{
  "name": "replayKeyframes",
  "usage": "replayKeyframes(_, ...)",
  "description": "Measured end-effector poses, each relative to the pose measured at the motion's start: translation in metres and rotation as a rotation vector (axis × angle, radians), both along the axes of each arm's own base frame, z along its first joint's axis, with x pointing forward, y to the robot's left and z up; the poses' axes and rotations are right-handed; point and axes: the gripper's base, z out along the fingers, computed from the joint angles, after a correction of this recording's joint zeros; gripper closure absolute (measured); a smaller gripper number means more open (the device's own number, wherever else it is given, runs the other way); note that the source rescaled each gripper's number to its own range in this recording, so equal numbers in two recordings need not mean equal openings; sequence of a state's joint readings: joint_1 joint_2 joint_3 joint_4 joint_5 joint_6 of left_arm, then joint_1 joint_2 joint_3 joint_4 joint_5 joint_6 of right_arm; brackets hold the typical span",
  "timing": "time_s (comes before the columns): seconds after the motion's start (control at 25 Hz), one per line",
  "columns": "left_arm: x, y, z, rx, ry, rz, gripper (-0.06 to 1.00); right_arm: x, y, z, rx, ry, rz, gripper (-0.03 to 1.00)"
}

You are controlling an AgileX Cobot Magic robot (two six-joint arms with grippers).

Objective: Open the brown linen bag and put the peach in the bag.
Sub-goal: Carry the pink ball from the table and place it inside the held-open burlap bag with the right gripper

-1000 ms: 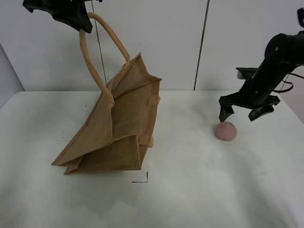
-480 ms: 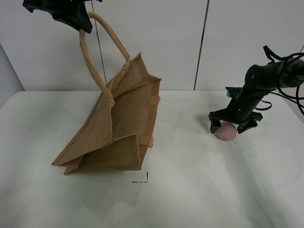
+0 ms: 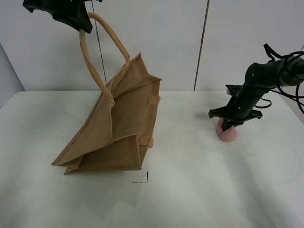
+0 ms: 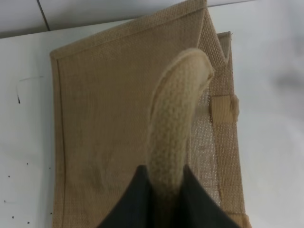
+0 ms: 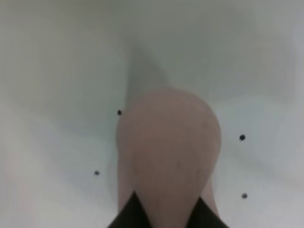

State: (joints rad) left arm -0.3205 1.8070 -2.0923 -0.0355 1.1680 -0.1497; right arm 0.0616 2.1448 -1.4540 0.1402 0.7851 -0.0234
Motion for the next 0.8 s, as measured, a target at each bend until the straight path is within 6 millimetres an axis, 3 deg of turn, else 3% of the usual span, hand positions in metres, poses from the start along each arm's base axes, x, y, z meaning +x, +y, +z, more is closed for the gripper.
replayKeyframes(0.12, 0.0, 0.0, 0.0, 0.0, 0.0, 0.0, 0.94, 0.005, 0.008, 0.024, 0.0, -0.024, 0.071, 0.97)
replayKeyframes(0.28, 0.0, 0.0, 0.0, 0.0, 0.0, -0.001, 0.94, 0.013, 0.037, 0.092, 0.043, -0.179, 0.201, 0.97)
replayKeyframes(0.32, 0.0, 0.0, 0.0, 0.0, 0.0, -0.001, 0.94, 0.013, 0.048, 0.115, 0.065, -0.239, 0.232, 0.97)
replayKeyframes(0.44, 0.0, 0.0, 0.0, 0.0, 0.0, -0.001, 0.94, 0.01, 0.083, 0.156, 0.138, -0.34, 0.331, 0.97)
replayKeyframes(0.6, 0.0, 0.0, 0.0, 0.0, 0.0, -0.001, 0.94, -0.002, 0.133, 0.175, 0.254, -0.419, 0.536, 0.97)
replayKeyframes(0.8, 0.0, 0.0, 0.0, 0.0, 0.0, -0.001, 0.94, -0.014, 0.173, 0.164, 0.344, -0.428, 0.742, 0.97)
